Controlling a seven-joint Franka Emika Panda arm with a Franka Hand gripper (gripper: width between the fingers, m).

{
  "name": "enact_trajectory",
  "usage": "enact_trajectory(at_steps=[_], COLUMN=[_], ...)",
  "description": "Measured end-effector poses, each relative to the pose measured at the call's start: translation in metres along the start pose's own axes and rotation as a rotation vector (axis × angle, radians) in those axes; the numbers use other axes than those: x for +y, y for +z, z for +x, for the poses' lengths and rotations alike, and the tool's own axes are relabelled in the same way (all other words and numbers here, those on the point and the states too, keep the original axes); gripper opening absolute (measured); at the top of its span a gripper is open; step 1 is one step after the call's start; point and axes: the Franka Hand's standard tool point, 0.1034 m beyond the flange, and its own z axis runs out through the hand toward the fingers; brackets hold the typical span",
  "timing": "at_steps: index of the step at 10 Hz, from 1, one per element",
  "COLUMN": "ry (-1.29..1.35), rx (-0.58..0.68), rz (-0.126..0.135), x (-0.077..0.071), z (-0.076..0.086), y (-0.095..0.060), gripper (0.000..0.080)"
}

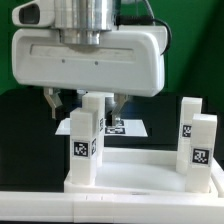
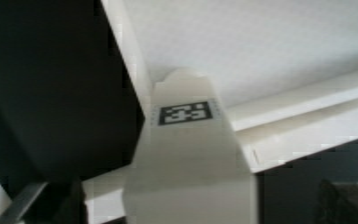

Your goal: Assemble desk

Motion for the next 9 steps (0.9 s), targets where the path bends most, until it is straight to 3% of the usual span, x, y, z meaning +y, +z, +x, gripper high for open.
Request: enact_trajectory(at_steps=[4, 9], ry=[0.071, 0.074], rx=[-0.013, -0.018], rz=[0.030, 0.024], x=[-0.026, -0.022], z=[-0.010, -0.010], y=[-0.031, -0.026], gripper=[0.0649, 0.0649])
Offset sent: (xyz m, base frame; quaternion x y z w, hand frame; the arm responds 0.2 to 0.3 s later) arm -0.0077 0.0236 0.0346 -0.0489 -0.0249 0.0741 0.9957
